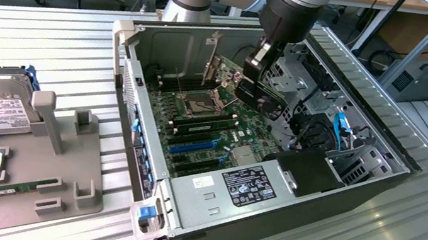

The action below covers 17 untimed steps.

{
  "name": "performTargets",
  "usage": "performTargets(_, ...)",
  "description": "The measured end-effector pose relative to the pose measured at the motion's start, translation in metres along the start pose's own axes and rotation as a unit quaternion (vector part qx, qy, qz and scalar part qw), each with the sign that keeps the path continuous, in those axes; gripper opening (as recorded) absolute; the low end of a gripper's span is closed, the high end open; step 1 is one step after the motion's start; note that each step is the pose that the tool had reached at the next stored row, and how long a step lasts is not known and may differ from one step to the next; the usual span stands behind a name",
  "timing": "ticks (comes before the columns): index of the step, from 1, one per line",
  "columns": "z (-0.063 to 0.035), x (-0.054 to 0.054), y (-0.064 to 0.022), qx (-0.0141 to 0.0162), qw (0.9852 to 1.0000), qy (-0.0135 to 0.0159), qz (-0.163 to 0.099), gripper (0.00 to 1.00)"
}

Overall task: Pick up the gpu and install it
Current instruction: 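Insert the gpu into the slot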

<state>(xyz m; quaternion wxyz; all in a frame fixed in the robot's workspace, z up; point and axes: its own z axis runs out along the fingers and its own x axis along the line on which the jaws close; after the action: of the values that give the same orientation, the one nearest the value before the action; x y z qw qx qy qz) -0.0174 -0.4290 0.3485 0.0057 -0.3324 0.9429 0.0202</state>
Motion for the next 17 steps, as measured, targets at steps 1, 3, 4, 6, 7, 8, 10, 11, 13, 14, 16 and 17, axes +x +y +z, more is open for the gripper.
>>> performTargets(1, 0.0, 0.0, 0.0, 0.0, 1.0, 0.0, -0.001, 0.27)
performTargets(3, 0.0, 0.0, 0.0, 0.0, 1.0, 0.0001, -0.002, 0.27)
performTargets(4, 0.0, 0.0, 0.0, -0.0001, 1.0, 0.0001, -0.003, 0.27)
performTargets(6, 0.0, 0.0, 0.0, -0.0001, 1.0, 0.0002, -0.004, 0.27)
performTargets(7, 0.0, 0.0, 0.0, -0.0001, 1.0, 0.0002, -0.005, 0.27)
performTargets(8, 0.0, 0.0, 0.0, -0.0001, 1.0, 0.0002, -0.006, 0.27)
performTargets(10, 0.0, 0.0, 0.0, -0.0002, 1.0, 0.0002, -0.007, 0.27)
performTargets(11, 0.0, 0.0, 0.0, -0.0002, 1.0, 0.0002, -0.008, 0.27)
performTargets(13, 0.0, 0.0, 0.0, -0.0002, 1.0, 0.0003, -0.009, 0.27)
performTargets(14, 0.0, 0.0, 0.0, -0.0003, 1.0, 0.0003, -0.01, 0.27)
performTargets(16, 0.0, 0.0, 0.0, -0.0003, 0.9999, 0.0003, -0.011, 0.27)
performTargets(17, 0.0, 0.0, 0.0, -0.0003, 0.9999, 0.0004, -0.011, 0.27)
